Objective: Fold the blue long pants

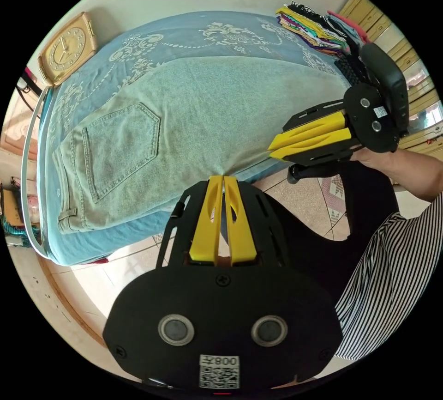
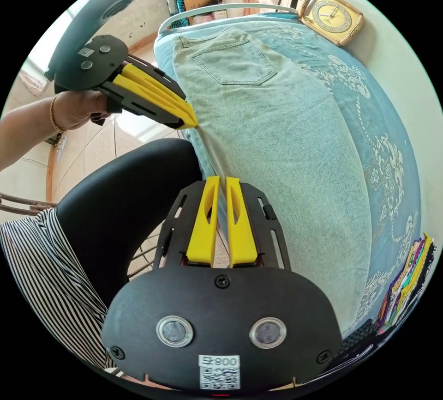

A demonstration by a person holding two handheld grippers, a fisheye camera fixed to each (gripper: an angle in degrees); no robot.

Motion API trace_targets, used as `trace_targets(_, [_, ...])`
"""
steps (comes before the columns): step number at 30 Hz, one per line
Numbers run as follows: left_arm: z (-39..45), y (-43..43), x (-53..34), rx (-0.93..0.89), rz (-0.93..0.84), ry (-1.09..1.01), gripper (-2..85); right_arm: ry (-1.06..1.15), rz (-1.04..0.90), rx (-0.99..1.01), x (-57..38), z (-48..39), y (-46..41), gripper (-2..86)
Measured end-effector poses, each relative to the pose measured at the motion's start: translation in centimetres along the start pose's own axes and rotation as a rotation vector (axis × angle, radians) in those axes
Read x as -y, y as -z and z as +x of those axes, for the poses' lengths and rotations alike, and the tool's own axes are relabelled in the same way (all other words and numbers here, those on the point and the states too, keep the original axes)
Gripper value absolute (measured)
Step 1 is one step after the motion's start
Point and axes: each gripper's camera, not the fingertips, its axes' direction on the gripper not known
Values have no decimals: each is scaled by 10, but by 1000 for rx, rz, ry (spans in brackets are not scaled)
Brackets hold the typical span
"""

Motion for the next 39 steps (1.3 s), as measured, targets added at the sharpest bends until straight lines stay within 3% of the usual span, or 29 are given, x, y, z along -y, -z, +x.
trace_targets(7, [-38, 11, -25, -91, 34, 74, 0, 43, -4, 10, -16, 13, -76, 10])
trace_targets(12, [-59, -5, -33, -80, -73, 94, 1, 67, -10, -12, -30, 25, -125, 11])
trace_targets(15, [-73, 8, -40, -121, -32, 107, 2, 33, 25, 43, -42, 50, -144, 14])
trace_targets(19, [-101, 44, -36, -211, 157, 157, 9, -44, 80, 164, -60, 92, -166, 20])
trace_targets(25, [-157, 60, 36, -195, 298, 162, 34, -141, 129, 313, -82, 154, -192, 25])
trace_targets(30, [-194, 49, 114, -105, 221, 113, 65, -188, 131, 522, -98, 215, -202, 27])
trace_targets(33, [-206, 26, 145, -69, 14, 18, 67, -209, 181, 676, -111, 257, -194, 44])
trace_targets(35, [-208, 20, 148, -90, -47, -69, 45, -225, 229, 647, -115, 288, -181, 57])
trace_targets(39, [-218, 30, 138, -139, 25, -51, 21, -241, 405, 430, -99, 389, -145, 76])
